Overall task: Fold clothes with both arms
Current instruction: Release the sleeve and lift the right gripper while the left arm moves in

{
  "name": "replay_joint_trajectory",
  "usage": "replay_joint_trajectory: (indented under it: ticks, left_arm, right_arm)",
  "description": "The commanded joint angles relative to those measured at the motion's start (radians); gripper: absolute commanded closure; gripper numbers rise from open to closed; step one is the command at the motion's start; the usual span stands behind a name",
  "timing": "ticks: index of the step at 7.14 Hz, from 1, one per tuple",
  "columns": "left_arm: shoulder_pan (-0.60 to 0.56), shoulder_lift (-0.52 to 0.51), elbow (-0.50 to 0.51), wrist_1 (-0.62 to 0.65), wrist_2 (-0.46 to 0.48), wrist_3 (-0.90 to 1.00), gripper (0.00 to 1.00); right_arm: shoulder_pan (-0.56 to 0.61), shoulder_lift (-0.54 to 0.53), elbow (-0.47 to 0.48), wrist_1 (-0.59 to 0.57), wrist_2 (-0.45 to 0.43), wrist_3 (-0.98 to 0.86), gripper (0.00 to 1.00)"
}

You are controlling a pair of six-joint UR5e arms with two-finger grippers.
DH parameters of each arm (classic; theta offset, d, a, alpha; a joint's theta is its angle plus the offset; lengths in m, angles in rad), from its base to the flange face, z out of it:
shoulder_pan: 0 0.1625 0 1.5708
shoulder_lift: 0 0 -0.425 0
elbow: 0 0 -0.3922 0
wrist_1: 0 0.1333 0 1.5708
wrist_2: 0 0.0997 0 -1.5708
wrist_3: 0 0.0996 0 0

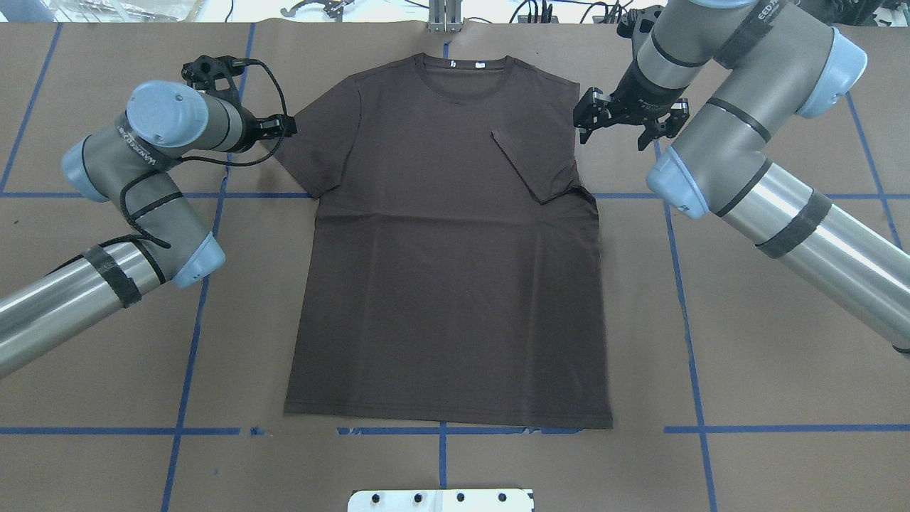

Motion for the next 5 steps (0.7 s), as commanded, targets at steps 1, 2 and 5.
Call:
replay_joint_trajectory:
  ticks: [1,2,5]
  left_arm:
    - [0.007,-0.030,0.058,-0.008,0.031,0.002,0.00]
    - [0.007,-0.038,0.067,-0.010,0.033,0.003,0.01]
    - [0.007,-0.037,0.070,-0.010,0.033,0.005,0.09]
  right_arm:
    - [0.000,0.001,-0.001,0.000,0.000,0.003,0.00]
    - [0.000,0.002,-0.001,0.000,0.000,0.006,0.00]
    - [0.000,0.005,-0.001,0.000,0.000,0.009,0.00]
